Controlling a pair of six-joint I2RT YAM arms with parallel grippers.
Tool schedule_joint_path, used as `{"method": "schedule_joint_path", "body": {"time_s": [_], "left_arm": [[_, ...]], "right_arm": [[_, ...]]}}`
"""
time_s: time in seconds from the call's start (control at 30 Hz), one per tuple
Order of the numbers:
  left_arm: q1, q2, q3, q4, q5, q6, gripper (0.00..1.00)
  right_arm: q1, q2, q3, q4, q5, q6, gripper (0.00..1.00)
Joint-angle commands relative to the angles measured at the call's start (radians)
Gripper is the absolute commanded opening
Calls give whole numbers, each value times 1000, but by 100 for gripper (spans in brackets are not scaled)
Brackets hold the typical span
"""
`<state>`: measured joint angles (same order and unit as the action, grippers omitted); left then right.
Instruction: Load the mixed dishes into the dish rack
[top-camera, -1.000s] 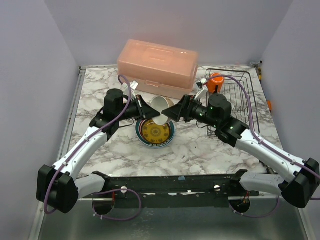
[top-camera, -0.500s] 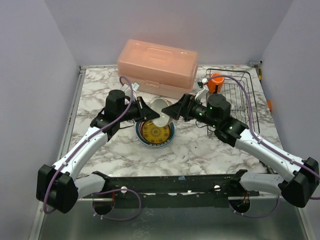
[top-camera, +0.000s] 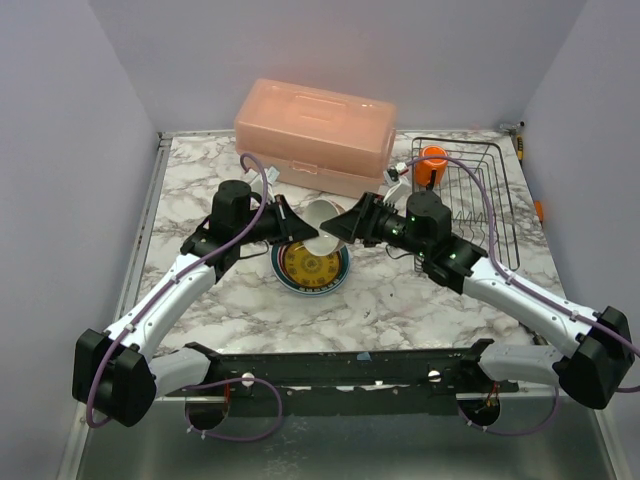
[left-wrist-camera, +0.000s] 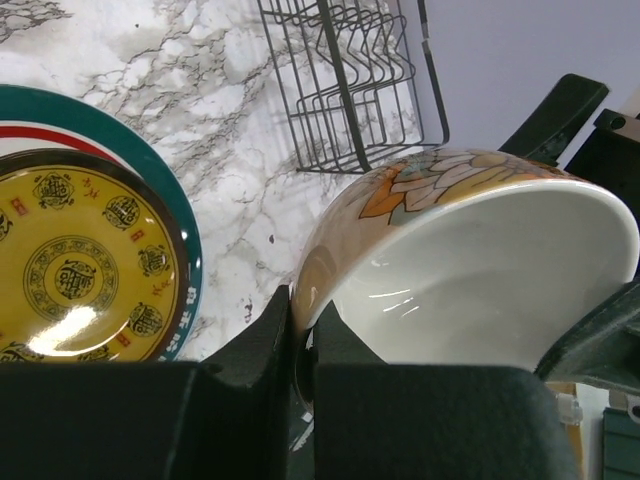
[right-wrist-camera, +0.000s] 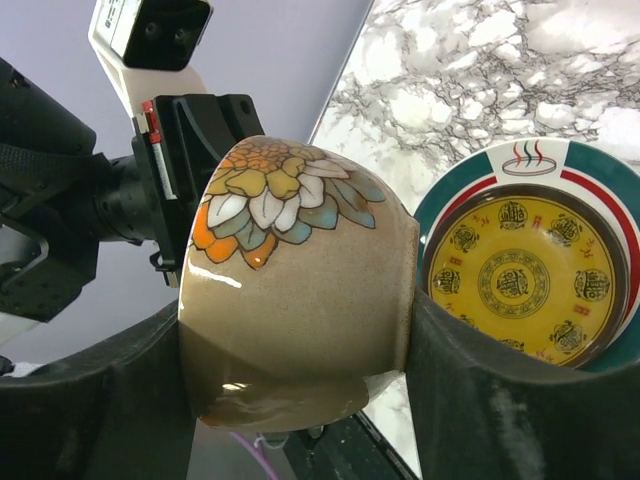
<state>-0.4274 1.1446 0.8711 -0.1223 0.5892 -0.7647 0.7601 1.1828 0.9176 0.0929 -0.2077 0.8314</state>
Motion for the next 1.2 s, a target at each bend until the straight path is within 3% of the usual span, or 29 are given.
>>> {"method": "schedule_joint_path", "body": {"time_s": [0.0,0.13,0.17,0.27,0.53,0.83,1.0,1.17], "left_arm": [[-8,-17,54,18,-27,29,0],[-7,1,71,-5,-14,47,0],[-7,5,77,-15,-11,54,0],[-5,10,89,-30,8,79,0],[-2,1,83,-34,10,107,52],[-2,-61,85,-62,-53,155,82],[-1,-106,105,-111,-132,212,90],[7,-165,90,-67,-149,236,94]], "right_arm": [[14,-15,-19,54,-46,30,52],[13,-16,-41,121,-70,72,3],[14,-14,-46,135,-74,89,0],[14,-19,-75,185,-76,138,0],[13,-72,-116,188,4,259,0],[-5,-111,-110,99,96,306,0],[-84,-104,-103,41,69,311,0],[-248,-95,-109,27,-47,315,0]]}}
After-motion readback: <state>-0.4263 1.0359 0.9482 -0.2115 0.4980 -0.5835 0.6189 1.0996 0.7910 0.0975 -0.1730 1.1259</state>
